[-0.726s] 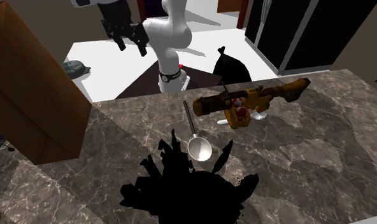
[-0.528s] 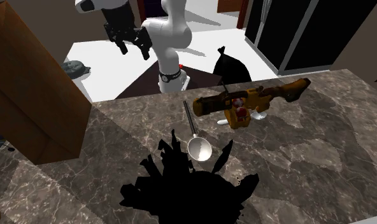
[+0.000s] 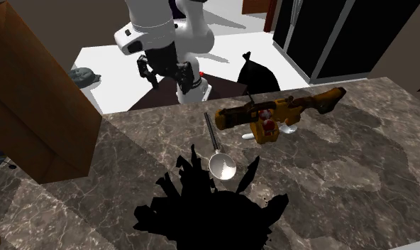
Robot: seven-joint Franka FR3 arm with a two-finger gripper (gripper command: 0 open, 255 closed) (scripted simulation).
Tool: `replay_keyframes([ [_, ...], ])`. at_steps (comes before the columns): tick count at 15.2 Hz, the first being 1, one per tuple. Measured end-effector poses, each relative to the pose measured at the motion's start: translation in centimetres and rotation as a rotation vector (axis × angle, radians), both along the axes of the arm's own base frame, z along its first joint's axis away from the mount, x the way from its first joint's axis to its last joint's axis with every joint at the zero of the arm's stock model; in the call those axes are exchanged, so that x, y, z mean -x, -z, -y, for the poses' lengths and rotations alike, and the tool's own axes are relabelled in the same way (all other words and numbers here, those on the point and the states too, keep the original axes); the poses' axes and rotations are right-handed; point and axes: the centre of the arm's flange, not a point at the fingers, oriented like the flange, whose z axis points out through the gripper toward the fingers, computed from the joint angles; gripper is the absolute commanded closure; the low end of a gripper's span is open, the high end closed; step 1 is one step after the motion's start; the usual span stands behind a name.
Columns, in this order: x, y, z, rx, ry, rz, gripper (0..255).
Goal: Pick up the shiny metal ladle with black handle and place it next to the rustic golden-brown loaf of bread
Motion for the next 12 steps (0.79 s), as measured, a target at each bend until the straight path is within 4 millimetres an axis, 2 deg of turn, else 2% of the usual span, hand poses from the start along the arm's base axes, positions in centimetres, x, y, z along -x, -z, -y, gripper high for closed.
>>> replay_keyframes([
  [6,-0.5,4.3,-7.6,0.044,-0.177,0.022,0],
  [12,-0.3,9.2,-14.0,0.088,-0.348,0.048,0],
])
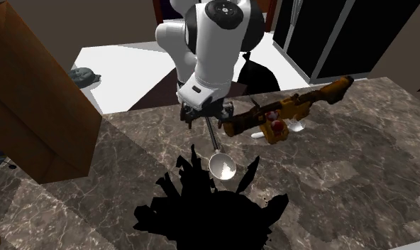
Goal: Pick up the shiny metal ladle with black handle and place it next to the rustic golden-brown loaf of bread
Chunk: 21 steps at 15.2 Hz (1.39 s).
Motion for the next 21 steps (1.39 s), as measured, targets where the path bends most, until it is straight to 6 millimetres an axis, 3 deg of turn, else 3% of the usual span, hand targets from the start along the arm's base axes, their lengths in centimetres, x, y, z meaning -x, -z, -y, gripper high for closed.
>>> replay_keyframes([
  [2,0.7,1.4,-2.6,0.015,-0.058,0.006,0],
  [4,0.6,2.8,-3.5,0.02,-0.082,0.007,0],
  [7,0.6,4.3,-3.6,0.017,-0.089,0.014,0],
  [17,-0.2,4.6,-3.6,-0.015,-0.083,0.057,0],
  [18,-0.3,4.7,-3.5,-0.01,-0.079,0.057,255],
  [20,-0.7,4.5,-3.9,-0.016,-0.078,0.068,255],
  [21,-0.1,5.5,-3.8,-0.008,-0.081,0.051,255],
])
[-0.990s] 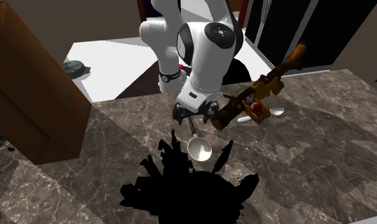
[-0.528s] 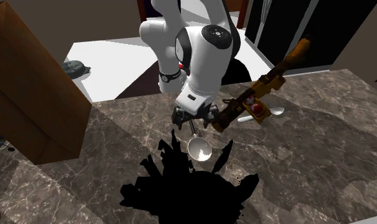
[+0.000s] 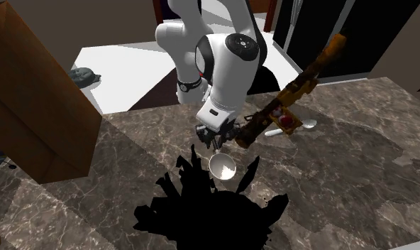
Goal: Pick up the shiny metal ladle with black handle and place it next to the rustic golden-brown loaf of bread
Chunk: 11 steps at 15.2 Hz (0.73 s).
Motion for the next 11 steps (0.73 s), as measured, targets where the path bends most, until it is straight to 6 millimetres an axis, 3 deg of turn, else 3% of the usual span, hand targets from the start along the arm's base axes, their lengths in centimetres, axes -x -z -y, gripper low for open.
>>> replay_keyframes([
  [1,0.4,0.8,0.0,0.013,-0.006,-0.019,255],
  [6,0.5,0.9,-0.2,0.02,-0.01,-0.02,255],
  [11,1.0,-0.6,0.5,0.031,-0.01,-0.042,255],
])
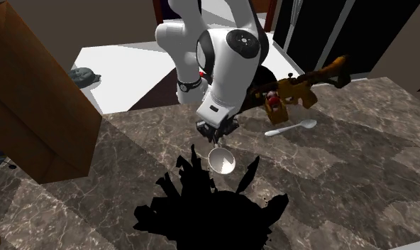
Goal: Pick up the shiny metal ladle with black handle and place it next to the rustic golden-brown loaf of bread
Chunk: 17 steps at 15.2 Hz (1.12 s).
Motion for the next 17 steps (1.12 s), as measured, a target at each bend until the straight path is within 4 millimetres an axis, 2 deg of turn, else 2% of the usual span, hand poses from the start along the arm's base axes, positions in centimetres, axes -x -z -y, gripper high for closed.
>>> replay_keyframes([
  [17,0.0,-9.0,0.0,0.001,0.0,-0.001,255],
])
